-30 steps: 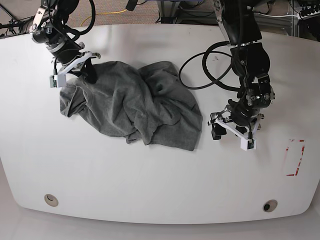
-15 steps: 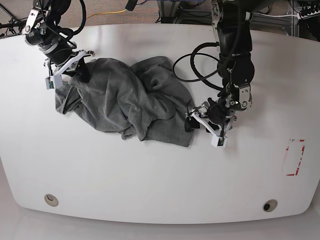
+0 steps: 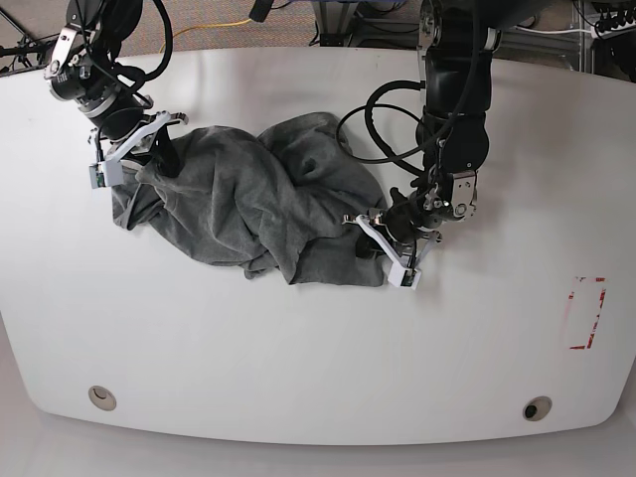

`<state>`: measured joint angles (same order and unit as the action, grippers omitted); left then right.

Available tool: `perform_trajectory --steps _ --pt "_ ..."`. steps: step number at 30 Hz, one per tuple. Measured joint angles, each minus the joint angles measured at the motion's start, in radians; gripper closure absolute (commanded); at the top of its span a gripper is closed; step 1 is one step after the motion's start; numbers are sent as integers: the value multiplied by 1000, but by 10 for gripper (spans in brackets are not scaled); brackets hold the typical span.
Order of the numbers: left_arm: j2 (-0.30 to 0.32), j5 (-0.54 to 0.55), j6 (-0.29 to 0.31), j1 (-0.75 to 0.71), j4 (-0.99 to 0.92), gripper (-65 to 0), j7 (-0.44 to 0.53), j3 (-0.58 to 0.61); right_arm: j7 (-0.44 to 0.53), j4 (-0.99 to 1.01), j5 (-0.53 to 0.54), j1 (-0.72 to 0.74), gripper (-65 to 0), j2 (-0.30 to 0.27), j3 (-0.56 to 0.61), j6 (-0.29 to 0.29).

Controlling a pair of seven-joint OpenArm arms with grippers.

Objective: Fold the T-shirt properly
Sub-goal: 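Reach the left gripper into the shirt's middle and grasp the fabric, then lift the shirt with both grippers and pull them apart to stretch it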

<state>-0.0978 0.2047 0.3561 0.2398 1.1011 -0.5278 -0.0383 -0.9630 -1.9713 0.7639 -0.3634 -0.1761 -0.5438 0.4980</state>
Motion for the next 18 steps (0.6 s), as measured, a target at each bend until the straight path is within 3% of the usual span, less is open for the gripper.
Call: perform_trajectory --steps 10,18 --pt "95 -23 -11 -23 222 0 -64 -4 -18 194 -19 167 0 -3 10 0" --pt "159 -17 0 27 445 0 -228 -126 -8 238 0 404 0 -50 121 1"
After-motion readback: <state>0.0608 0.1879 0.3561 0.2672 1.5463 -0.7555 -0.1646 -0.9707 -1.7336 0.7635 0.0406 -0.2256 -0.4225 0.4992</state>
